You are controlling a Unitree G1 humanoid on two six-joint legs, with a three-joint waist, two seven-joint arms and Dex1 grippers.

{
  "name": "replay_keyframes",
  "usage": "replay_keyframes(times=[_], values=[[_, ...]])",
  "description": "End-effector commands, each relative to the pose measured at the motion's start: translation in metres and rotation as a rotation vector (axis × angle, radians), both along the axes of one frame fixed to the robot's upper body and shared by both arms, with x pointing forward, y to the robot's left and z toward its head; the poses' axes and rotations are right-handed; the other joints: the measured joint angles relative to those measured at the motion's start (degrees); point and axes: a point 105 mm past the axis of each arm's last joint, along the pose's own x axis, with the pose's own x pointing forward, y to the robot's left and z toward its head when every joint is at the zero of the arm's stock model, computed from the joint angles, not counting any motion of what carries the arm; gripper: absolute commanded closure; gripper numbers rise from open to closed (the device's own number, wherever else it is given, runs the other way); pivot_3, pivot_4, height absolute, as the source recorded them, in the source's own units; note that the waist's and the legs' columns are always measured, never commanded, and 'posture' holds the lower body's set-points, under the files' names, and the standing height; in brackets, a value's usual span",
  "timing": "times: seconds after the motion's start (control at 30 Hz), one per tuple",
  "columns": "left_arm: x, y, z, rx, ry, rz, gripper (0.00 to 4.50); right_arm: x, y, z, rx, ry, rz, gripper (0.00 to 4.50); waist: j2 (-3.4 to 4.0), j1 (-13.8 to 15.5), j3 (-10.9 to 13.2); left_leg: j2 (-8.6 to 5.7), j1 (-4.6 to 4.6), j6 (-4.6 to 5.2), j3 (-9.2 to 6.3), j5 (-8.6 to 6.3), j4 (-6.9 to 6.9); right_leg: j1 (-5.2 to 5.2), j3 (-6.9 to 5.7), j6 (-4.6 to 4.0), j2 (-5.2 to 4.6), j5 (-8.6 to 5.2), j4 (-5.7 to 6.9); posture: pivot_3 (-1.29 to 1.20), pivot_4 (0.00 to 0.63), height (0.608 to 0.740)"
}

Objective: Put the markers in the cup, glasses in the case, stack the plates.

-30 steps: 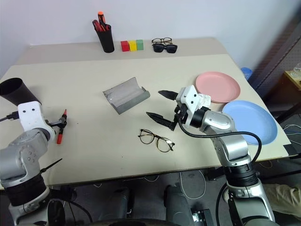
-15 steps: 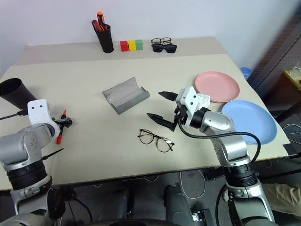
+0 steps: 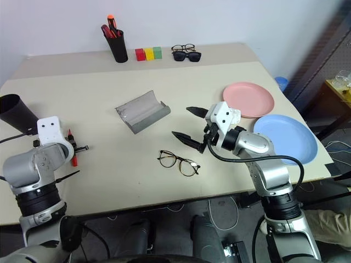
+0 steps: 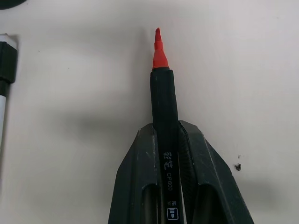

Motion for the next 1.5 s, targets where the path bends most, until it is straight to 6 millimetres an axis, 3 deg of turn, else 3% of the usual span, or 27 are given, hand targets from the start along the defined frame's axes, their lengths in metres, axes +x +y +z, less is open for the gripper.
replay_keyframes(times=[0.03, 0.2, 0.4, 0.57, 0.67, 0.77, 1.0, 1.17, 1.3, 1.5], values=[[-0.008, 0.007, 0.009, 0.050, -0.066, 0.047, 4.45, -0.006, -0.001, 0.015, 0.046, -0.075, 0.035, 0.00, 0.00, -0.1, 0.0, 0.00, 0.00, 0.00, 0.00, 0.00, 0.00, 0.00, 0.00, 0.00, 0.00, 0.00, -0.01, 0.00, 0.150, 0.740], [-0.009, 0.010, 0.022, 0.113, -0.159, 0.055, 4.45, -0.019, 0.007, 0.013, 0.068, -0.049, 0.203, 0.00, -0.06, 0.1, 0.0, 0.00, -0.03, 0.00, 0.00, 0.00, -0.02, 0.00, 0.01, 0.01, 0.00, 0.00, -0.04, 0.00, 0.150, 0.740], [-0.007, 0.009, 0.029, 0.156, -0.213, 0.044, 4.45, -0.022, 0.015, 0.008, 0.039, -0.036, 0.315, 0.00, -0.10, 0.1, 0.1, 0.00, -0.04, 0.00, 0.00, 0.00, 0.03, 0.01, 0.01, 0.00, -0.01, 0.00, -0.04, 0.00, 0.150, 0.740], [0.000, -0.005, 0.115, 0.508, -0.617, -0.023, 4.45, -0.013, 0.022, 0.011, 0.035, -0.048, 0.338, 0.00, -0.15, 0.2, 0.1, 0.00, -0.06, -0.01, -0.01, 0.00, 0.00, -0.01, 0.01, -0.01, 0.00, 0.00, -0.04, 0.00, 0.150, 0.740], [0.000, 0.000, 0.163, 0.705, -0.787, 0.028, 4.45, -0.004, 0.026, 0.013, 0.040, -0.075, 0.323, 0.00, -0.15, 0.3, 0.1, 0.01, -0.07, -0.02, 0.00, 0.01, -0.03, -0.03, 0.01, -0.02, -0.01, 0.00, -0.06, 0.00, 0.150, 0.740], [0.001, 0.014, 0.182, 0.840, -0.833, 0.112, 4.45, 0.001, 0.029, 0.014, 0.043, -0.092, 0.319, 0.00, -0.12, 0.4, 0.1, 0.00, -0.07, -0.03, 0.01, 0.01, -0.01, -0.02, 0.01, -0.02, -0.01, 0.01, -0.06, 0.00, 0.150, 0.740], [0.014, 0.045, 0.184, 1.019, -0.840, 0.230, 4.45, 0.008, 0.033, 0.020, 0.057, -0.131, 0.291, 0.00, -0.13, 0.4, 0.1, 0.00, -0.07, -0.01, 0.02, 0.02, -0.02, -0.03, -0.01, 0.07, 0.00, 0.06, -0.01, 0.00, 0.150, 0.740], [0.039, 0.069, 0.174, 1.070, -0.814, 0.274, 4.45, 0.010, 0.034, 0.020, 0.063, -0.142, 0.264, 0.00, -0.13, 1.1, 0.1, 0.00, -0.06, -0.03, 0.02, 0.03, -0.01, -0.03, -0.03, 0.16, -0.01, 0.11, 0.02, 0.00, 0.150, 0.740], [0.053, 0.082, 0.178, 1.097, -0.804, 0.298, 4.45, 0.009, 0.033, 0.020, 0.066, -0.144, 0.249, 0.00, -0.13, 1.7, 0.1, 0.00, -0.07, -0.04, 0.04, 0.04, -0.02, -0.04, -0.05, 0.20, -0.01, 0.13, 0.00, 0.00, 0.150, 0.740], [0.055, 0.094, 0.174, 1.125, -0.770, 0.337, 4.45, 0.008, 0.029, 0.019, 0.068, -0.145, 0.215, 0.00, -0.13, 1.8, 0.1, 0.00, -0.12, -0.05, 0.09, 0.03, -0.08, -0.04, -0.09, 0.28, -0.03, 0.14, -0.05, 0.00, 0.150, 0.740]])
